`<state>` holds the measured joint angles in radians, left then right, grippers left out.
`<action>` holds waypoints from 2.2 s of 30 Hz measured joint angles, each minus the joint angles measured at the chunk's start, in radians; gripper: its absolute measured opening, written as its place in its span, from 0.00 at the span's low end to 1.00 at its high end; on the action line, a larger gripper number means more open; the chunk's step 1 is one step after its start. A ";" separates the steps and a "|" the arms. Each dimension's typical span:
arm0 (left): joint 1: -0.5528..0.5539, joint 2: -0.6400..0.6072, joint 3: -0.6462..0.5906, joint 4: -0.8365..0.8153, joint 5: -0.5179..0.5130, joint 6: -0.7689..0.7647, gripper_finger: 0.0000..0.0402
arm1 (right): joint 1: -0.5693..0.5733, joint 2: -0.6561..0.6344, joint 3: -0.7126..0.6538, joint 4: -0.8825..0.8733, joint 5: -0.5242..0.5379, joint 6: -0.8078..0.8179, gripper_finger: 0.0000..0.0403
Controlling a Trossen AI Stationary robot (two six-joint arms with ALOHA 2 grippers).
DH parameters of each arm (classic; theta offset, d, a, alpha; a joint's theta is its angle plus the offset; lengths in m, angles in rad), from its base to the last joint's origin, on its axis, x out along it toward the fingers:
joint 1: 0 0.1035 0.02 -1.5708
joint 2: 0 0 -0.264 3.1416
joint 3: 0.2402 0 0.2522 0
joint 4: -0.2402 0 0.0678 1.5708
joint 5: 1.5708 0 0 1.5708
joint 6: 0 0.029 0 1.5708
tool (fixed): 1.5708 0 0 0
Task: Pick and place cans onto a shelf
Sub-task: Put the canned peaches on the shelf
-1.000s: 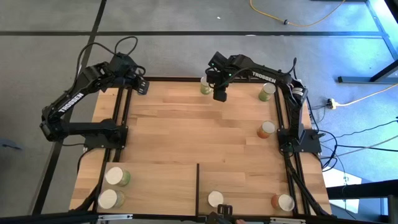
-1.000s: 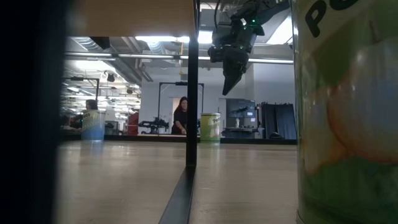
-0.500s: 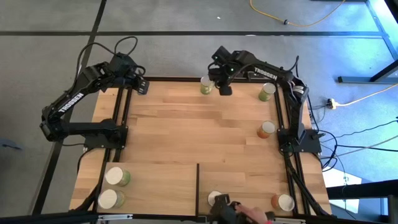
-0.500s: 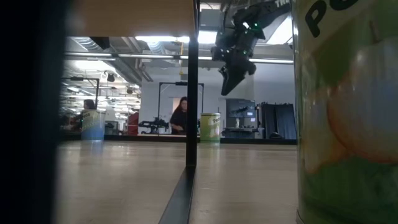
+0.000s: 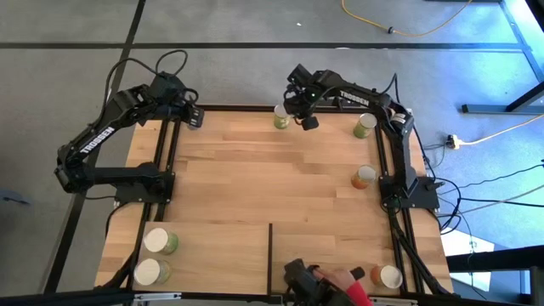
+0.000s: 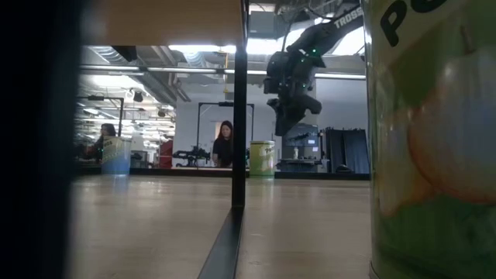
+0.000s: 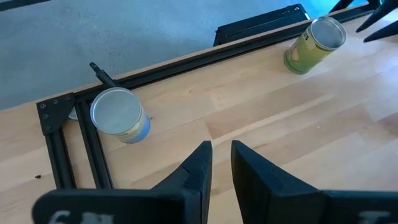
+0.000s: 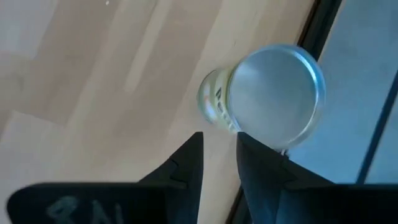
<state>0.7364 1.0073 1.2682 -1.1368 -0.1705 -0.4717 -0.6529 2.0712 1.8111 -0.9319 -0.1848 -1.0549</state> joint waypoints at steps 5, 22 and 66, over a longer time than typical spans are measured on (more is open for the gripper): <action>0.000 0.000 0.000 0.000 0.000 -0.020 0.13 | 0.028 0.010 0.000 0.061 0.025 -0.055 0.24; 0.000 0.000 0.000 0.000 0.000 -0.026 0.13 | 0.045 0.083 0.004 0.111 0.060 -0.075 0.24; 0.000 0.000 0.000 0.000 0.000 0.012 0.13 | 0.204 0.095 0.523 -0.363 0.219 0.206 0.00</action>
<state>0.7364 1.0077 1.2682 -1.1366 -0.1707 -0.4599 -0.4489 2.1658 2.3341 -1.2948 0.0343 -0.8493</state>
